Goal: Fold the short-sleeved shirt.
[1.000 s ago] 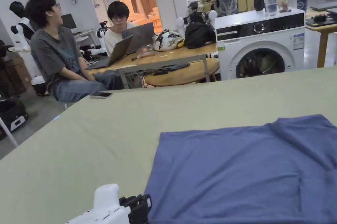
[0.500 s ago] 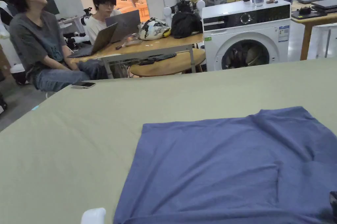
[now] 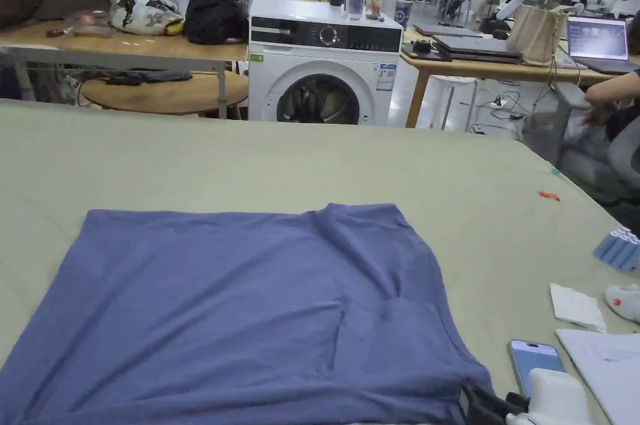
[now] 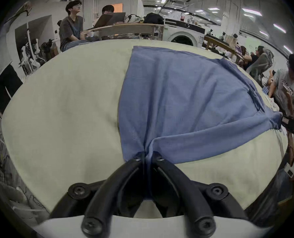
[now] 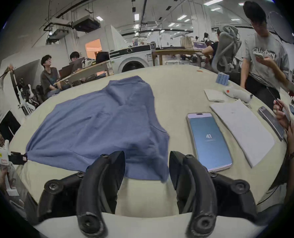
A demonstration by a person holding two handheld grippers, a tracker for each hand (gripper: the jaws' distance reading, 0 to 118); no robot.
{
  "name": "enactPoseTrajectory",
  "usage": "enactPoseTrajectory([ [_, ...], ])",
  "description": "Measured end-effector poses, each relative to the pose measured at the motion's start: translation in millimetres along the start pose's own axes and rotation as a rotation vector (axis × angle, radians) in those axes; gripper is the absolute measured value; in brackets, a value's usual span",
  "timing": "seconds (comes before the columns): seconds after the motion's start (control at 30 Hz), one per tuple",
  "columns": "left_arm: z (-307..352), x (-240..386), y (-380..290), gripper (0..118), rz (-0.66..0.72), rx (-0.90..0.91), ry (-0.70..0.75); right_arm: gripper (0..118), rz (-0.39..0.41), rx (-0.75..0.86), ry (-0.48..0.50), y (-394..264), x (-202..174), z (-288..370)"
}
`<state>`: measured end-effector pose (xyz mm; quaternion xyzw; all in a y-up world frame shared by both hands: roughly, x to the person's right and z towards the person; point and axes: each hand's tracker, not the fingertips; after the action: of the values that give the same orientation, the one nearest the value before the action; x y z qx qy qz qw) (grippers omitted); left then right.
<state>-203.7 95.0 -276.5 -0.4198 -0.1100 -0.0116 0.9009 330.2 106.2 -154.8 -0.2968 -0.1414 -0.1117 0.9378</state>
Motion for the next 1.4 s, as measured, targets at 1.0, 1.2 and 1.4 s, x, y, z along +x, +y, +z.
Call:
enactPoseTrajectory([
  [1.0, -105.9, -25.6, 209.0, 1, 0.086, 0.164, -0.085, 4, 0.039, -0.018, 0.029, 154.2, -41.7, -175.6],
  [1.2, -116.6, -20.5, 202.9, 50, 0.09, 0.213, -0.086, 66, 0.109, -0.024, -0.042, 144.4, -46.4, -197.7],
  [1.4, -68.9, 4.1, 196.9, 55, 0.005, 0.343, -0.087, 66, 0.119, 0.086, -0.009, 141.8, -57.2, -148.6],
])
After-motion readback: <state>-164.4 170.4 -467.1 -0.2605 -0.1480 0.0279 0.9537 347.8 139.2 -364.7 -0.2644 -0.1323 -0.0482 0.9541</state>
